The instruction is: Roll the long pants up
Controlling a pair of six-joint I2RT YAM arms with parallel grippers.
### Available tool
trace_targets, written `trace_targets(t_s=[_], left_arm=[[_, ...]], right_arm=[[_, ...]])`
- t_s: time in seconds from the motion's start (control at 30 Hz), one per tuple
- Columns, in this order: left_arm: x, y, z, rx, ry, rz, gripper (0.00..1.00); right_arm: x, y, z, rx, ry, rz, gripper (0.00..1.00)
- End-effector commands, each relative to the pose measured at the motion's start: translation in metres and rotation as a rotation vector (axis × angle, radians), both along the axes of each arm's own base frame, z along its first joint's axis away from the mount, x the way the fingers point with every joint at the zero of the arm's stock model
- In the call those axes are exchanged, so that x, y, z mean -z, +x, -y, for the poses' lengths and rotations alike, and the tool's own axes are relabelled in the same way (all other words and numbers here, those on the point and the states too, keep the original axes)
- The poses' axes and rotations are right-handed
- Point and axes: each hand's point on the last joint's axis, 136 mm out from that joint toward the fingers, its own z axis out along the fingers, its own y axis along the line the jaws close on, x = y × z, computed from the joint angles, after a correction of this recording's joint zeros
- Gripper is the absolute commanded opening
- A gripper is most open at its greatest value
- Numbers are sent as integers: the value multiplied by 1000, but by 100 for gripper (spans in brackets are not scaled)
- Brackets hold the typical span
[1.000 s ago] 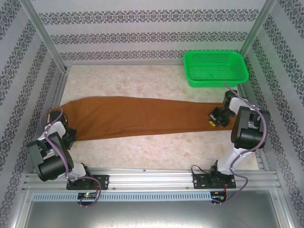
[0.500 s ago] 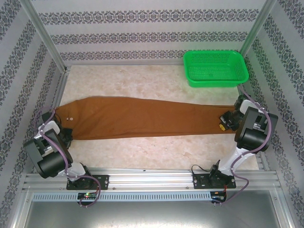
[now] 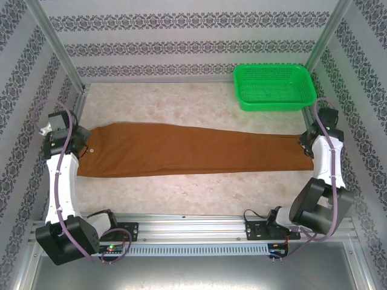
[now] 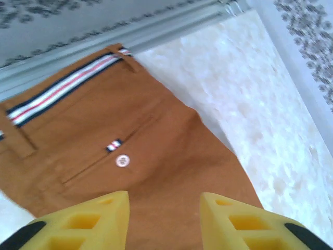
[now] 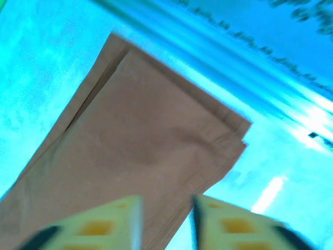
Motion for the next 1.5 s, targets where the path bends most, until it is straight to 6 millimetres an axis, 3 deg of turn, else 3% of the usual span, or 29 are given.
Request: trace_targets(t_s=[0.0,0.2,0.37,0.47,0.57,0.67,0.77,0.87,0.93,1.0,1.13,1.33,1.47], left_arm=[[43,20,21,118,-71,-79,41],[110,67,32,199,-128,-300,22],[159,85,28,213,-169,-425,24],[183,82,30,203,-204,-488,21],[201,76,33,184,-231,-519,17],[207,74,37,201,-253,-526,13],[201,68,36,198,-238,-536,13],[175,54,28,158,-177,-509,18],[156,42,17,101,-124,-467,27],[148,35,6,65,-141,-428,29],[161,19,-14,25,-212,-482,25],[207,-23,-39,-131,-341,-510,23],[227,-16,-34,-112,-431,-502,15]], right_arm=[[38,-29,4,49,54,-131,67],[67,-44,-1,78,183,-127,72],[79,-45,1,109,228,-130,72],[74,-23,-7,100,298,-2,63],[54,6,-21,43,277,83,57],[35,25,-36,-59,195,44,57],[31,37,-49,-118,182,37,59],[37,50,-69,-161,235,66,58],[41,58,-85,-210,248,56,58],[47,65,-99,-252,253,35,57],[64,71,-112,-277,286,-14,57],[77,73,-120,-288,316,-35,57],[77,67,-114,-292,286,-71,57]])
